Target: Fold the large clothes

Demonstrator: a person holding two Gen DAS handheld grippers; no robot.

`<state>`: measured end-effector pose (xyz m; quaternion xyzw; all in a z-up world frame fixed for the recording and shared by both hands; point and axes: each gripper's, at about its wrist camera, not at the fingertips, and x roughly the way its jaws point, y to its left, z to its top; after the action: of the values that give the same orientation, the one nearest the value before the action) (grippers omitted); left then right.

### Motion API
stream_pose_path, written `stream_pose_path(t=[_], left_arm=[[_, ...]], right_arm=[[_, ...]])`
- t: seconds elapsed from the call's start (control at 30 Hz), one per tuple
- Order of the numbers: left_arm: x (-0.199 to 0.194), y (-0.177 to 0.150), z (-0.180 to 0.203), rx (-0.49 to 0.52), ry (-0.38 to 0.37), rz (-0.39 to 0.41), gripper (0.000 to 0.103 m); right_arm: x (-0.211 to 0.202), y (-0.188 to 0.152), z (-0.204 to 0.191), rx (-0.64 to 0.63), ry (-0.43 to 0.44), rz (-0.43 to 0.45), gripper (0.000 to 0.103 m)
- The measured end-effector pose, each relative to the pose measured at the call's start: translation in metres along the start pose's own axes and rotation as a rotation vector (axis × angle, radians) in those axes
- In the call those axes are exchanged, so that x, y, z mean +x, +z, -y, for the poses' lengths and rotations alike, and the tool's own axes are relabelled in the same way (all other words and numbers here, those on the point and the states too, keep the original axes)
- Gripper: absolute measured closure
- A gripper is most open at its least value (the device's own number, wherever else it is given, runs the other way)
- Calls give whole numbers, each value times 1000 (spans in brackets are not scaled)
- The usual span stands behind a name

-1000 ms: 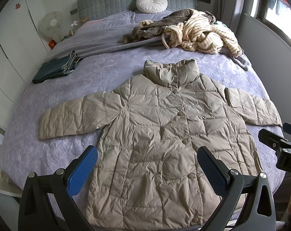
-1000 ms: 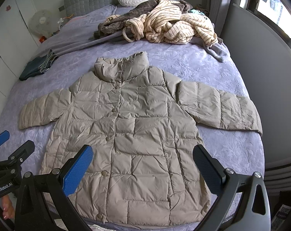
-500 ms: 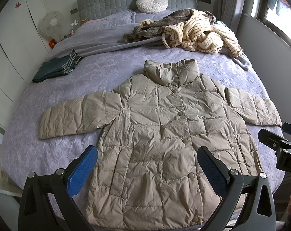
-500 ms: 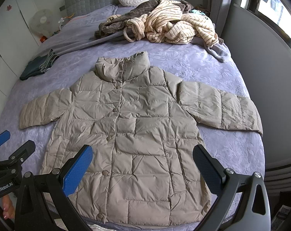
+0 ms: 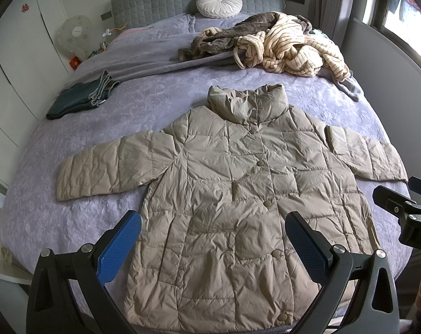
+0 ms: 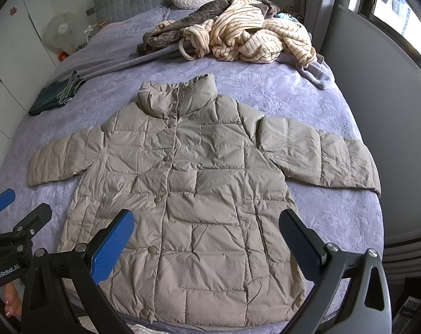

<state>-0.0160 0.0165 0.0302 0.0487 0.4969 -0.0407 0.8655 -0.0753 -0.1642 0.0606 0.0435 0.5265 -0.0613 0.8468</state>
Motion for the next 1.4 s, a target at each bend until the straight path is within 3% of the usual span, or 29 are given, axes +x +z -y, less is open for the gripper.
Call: stream_pose_path(t=[0.47, 0.73, 0.87, 1.1, 1.23, 1.33, 1.4], left_arm=[[0, -2, -2, -4, -24, -8, 0], [27, -14, -31, -62, -99, -90, 0], [50, -14, -62, -122, -129, -123, 0], [116, -17, -150, -292, -156, -119, 0], [175, -23, -219, -462, -191, -110, 0], [218, -33, -272, -623, -215, -93, 0], [243, -40, -302, -724, -228, -99, 0]], right_arm=[[2, 0, -1, 1, -6, -11, 0], [18, -2, -11, 19, -6, -84, 0], [43, 3, -20, 29, 12, -121, 0], [98, 6, -55, 88, 137, -220, 0], [126, 4, -86, 52, 169, -225, 0], [156, 2, -109, -2, 176, -315, 0], [171, 1, -121, -23, 181, -327, 0]])
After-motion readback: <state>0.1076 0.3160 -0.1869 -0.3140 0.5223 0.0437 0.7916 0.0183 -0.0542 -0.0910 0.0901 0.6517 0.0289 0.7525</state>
